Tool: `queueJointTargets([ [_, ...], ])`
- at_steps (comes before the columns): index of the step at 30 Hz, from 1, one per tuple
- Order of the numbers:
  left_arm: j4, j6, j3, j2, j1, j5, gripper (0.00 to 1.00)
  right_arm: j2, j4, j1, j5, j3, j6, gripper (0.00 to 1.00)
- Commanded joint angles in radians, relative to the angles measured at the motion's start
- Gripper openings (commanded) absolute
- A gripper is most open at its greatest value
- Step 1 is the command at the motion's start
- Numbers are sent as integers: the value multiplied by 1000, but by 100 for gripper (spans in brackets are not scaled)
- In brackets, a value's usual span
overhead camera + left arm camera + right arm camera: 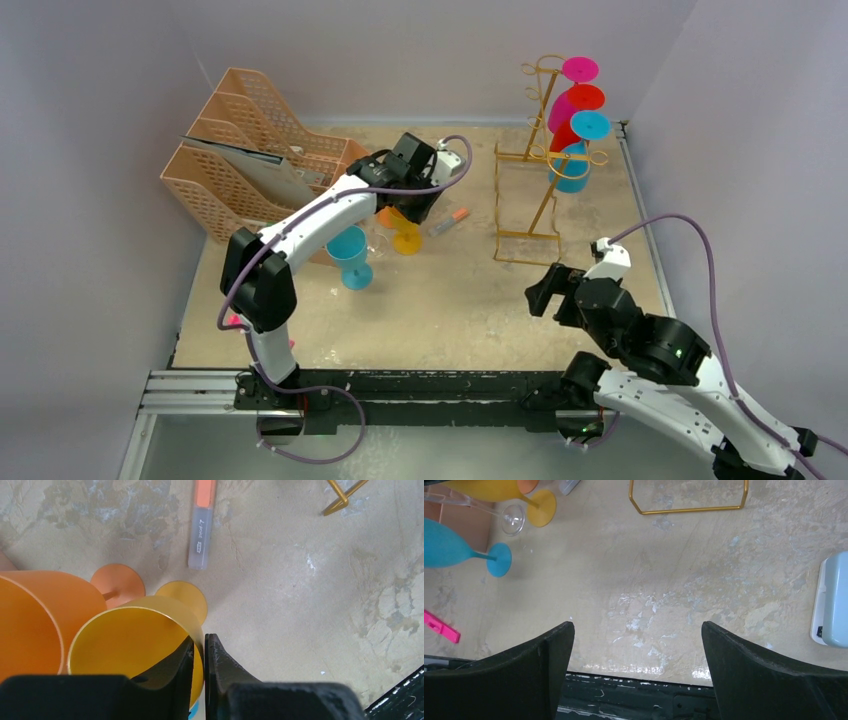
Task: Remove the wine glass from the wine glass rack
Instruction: Place the wine glass at the center of the board, then pick up the wine glass from the wine rack.
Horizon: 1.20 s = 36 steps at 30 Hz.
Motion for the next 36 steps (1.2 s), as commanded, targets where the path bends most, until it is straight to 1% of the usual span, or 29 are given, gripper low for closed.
queueJointTargets([
  [1,-11,-2,64,-3,4,13,15,18,-34,3,35,45,-12,99],
  [5,-15,-13,73,-18,3,16,24,29,-70,2,32,63,-15,99],
  [8,-36,-21,96,-31,3,45,30,38,-95,3,58,72,-10,98],
  [12,-61,-27,106,-74,4,89,38,101,-134,3,101,95,-60,98],
  [13,-63,-27,103,-91,4,100,43,124,-144,3,101,109,-71,98],
  [15,-61,-33,94,-126,3,123,51,176,-111,3,56,131,-142,99],
  [18,-54,-51,83,-182,4,151,69,266,-48,2,-12,144,-186,99],
  [20,-68,-55,82,-214,5,161,74,304,-45,1,-15,147,-177,99],
  [23,-92,-64,72,-269,16,166,78,302,-22,-32,-22,130,-172,99],
  [24,-91,-64,61,-290,25,173,79,291,8,-59,-58,117,-193,99],
  [25,-85,-98,51,-318,36,181,81,283,46,-101,-119,103,-214,98],
  [30,-78,-166,30,-391,77,236,83,311,111,-409,-506,80,-238,98],
  [31,-81,-174,25,-406,78,235,84,315,120,-477,-562,75,-240,98],
  [36,-101,-195,-1,-486,85,233,87,328,179,-676,-749,35,-194,99],
])
